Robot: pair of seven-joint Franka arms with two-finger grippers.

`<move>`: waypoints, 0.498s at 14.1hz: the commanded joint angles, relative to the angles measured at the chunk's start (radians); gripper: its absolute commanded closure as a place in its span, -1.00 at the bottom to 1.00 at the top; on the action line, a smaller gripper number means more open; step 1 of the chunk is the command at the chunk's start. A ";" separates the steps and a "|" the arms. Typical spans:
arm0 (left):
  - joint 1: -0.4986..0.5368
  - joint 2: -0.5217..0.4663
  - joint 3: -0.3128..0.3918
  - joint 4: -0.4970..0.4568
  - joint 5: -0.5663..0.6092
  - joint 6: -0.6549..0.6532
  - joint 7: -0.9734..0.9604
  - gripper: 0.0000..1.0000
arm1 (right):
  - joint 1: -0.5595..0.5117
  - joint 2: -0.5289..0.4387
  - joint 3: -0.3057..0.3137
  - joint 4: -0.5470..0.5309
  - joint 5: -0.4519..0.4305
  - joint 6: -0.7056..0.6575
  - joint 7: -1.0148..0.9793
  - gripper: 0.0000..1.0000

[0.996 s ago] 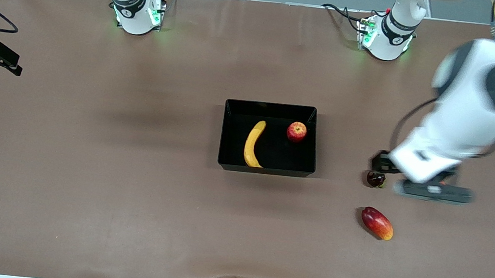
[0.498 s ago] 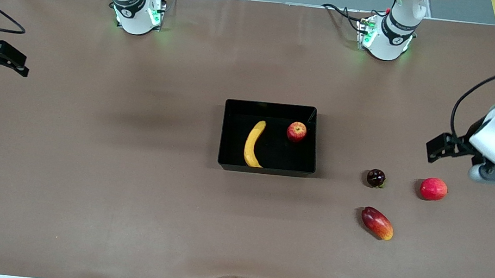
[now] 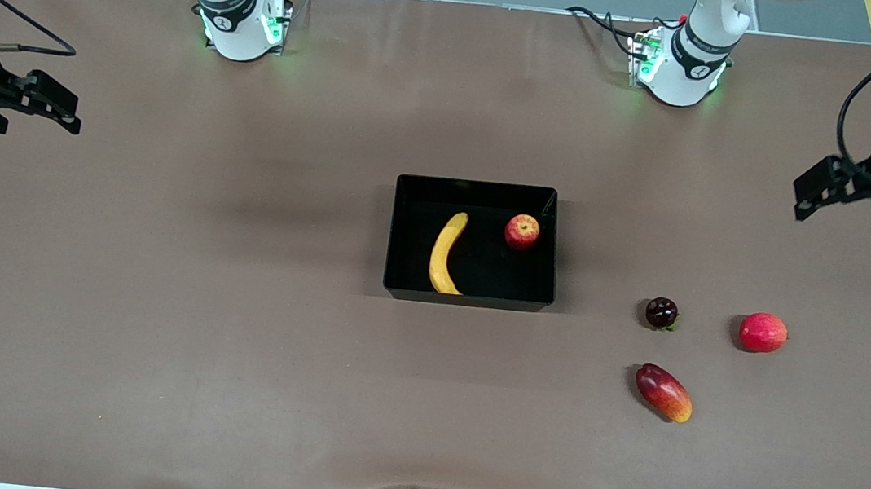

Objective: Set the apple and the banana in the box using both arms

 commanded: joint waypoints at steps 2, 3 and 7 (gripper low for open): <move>-0.004 -0.104 0.009 -0.090 -0.015 0.001 0.014 -1.00 | 0.001 -0.011 0.002 0.069 0.020 -0.084 -0.012 -1.00; -0.007 -0.101 0.012 -0.090 -0.014 -0.005 0.012 -1.00 | 0.001 -0.011 0.002 0.072 0.020 -0.084 -0.011 -1.00; 0.003 -0.081 0.010 -0.080 -0.009 -0.025 0.014 -1.00 | -0.002 -0.011 -0.001 0.073 0.020 -0.081 -0.012 -1.00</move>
